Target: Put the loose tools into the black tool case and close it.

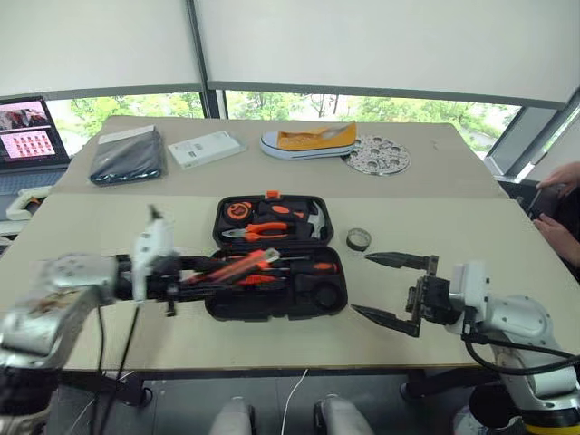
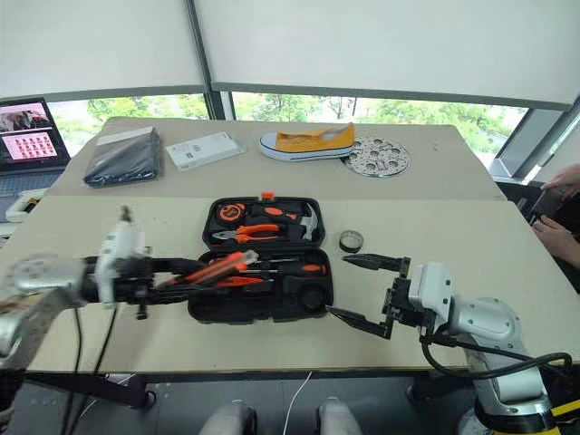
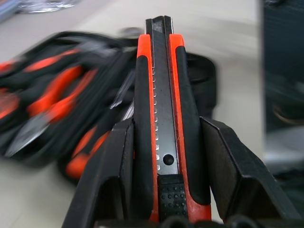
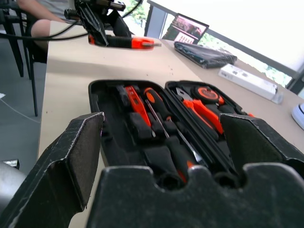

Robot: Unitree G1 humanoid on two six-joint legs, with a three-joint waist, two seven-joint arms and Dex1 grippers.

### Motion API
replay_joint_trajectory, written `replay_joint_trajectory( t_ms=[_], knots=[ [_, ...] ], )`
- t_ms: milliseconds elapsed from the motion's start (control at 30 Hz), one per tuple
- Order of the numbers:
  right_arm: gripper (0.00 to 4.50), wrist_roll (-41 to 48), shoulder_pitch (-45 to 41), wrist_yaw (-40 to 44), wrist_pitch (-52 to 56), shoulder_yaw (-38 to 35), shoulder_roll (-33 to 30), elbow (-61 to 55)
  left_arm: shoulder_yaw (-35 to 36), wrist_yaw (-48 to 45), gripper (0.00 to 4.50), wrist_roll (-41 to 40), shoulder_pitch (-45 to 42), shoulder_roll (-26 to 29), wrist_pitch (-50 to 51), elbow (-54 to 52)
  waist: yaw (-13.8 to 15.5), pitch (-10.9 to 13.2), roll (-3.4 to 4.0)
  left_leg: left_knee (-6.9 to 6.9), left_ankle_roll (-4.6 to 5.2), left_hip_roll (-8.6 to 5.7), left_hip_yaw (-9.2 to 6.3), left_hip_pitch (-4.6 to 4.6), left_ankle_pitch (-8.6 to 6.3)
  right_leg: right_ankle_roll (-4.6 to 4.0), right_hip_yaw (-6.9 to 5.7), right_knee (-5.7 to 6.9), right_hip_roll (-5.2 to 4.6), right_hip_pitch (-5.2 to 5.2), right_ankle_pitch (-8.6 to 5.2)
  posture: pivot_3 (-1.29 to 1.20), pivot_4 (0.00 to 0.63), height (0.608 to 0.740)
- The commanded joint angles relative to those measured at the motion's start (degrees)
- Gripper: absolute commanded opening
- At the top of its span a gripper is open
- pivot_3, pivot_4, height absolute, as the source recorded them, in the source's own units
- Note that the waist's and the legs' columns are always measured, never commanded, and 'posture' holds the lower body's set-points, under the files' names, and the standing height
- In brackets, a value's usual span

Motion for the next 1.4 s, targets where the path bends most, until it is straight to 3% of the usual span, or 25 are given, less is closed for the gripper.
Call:
replay_joint_trajectory(
  t_ms=[33,333,633,700,767,800,833,1000,1100,1400],
  knots=[
    [4.5,0.0,1.17,-0.61,-0.83,-2.12,-0.82,-2.43,-8.97,2.16,1.66,9.04,-5.37,-1.23,-1.69,1.03,-0.26,0.01,0.01,0.0,0.0,0.0,0.0,0.01,0.0,0.03,0.02,0.01,0.01,0.0,-0.02,0.0,0.15,0.74],
    [4.5,-0.82,3.4,-2.26,-0.86,-2.56,-0.77,-4.15,-18.19,-4.01,1.66,16.01,-10.58,-3.38,-8.13,7.84,-0.64,0.01,0.0,0.02,0.01,-0.02,0.0,0.0,0.01,0.06,0.05,0.0,0.01,0.0,-0.01,0.0,0.15,0.74],
    [4.5,-1.51,4.27,-3.18,-1.26,-2.29,-0.48,-4.29,-17.88,-1.5,1.66,18.11,-9.0,-7.07,-9.46,9.5,-0.52,0.01,0.01,0.04,0.01,-0.04,-0.01,0.0,0.01,0.09,0.06,0.0,-0.01,0.03,0.0,0.0,0.15,0.74],
    [4.5,-1.55,4.07,-3.24,-1.17,-2.06,-0.45,-4.11,-18.0,-2.13,2.66,18.17,-8.37,-7.25,-10.19,9.35,-0.51,0.01,0.0,0.04,0.01,-0.05,-0.01,0.03,0.01,0.1,0.06,0.0,-0.01,0.06,0.01,0.0,0.15,0.74],
    [4.5,-1.46,3.76,-3.28,-0.98,-1.74,-0.35,-3.95,-17.12,-1.95,3.2,18.17,-7.83,-8.26,-13.69,10.15,-0.51,0.0,0.02,0.05,0.01,-0.05,-0.01,0.03,0.01,0.11,0.06,0.0,-0.01,0.06,0.01,0.0,0.15,0.74],
    [4.5,-1.4,3.63,-3.29,-0.87,-1.61,-0.32,-3.89,-16.6,-2.58,3.72,17.59,-7.63,-8.67,-15.49,10.45,-0.51,0.0,0.02,0.05,0.02,-0.06,-0.01,0.03,0.01,0.11,0.06,0.0,-0.02,0.07,0.01,0.0,0.15,0.74],
    [4.5,-1.36,3.55,-3.28,-0.82,-1.53,-0.3,-3.83,-15.68,-1.72,3.91,17.6,-7.74,-9.51,-17.36,11.14,-0.47,0.0,0.02,0.05,0.01,-0.07,-0.01,0.02,0.01,0.11,0.06,0.0,-0.03,0.06,0.01,0.0,0.15,0.74],
    [4.5,-1.04,3.38,-3.1,-0.55,-1.2,-0.17,-3.4,-9.11,-0.84,3.91,11.04,-8.59,-14.63,-19.35,13.56,-0.05,0.01,0.01,0.11,0.02,-0.1,-0.01,-0.06,0.01,0.14,0.05,-0.02,-0.06,0.05,0.04,0.0,0.15,0.74],
    [4.5,-1.18,3.33,-3.09,-0.67,-0.81,0.08,-3.06,-8.9,-2.29,3.22,10.02,-7.69,-14.67,-18.18,13.98,-0.13,0.0,0.01,0.13,0.02,-0.09,-0.01,-0.04,0.01,0.15,0.05,0.01,-0.05,0.05,0.04,0.0,0.15,0.74],
    [4.5,-1.45,4.16,-3.58,-0.91,-0.61,0.78,-2.72,-12.13,-2.86,0.05,11.18,-3.51,-14.62,-15.39,11.65,-0.55,0.0,0.02,0.13,0.02,-0.08,-0.01,0.02,0.01,0.15,0.07,0.04,-0.04,0.09,0.05,0.0,0.15,0.74]
  ],
)
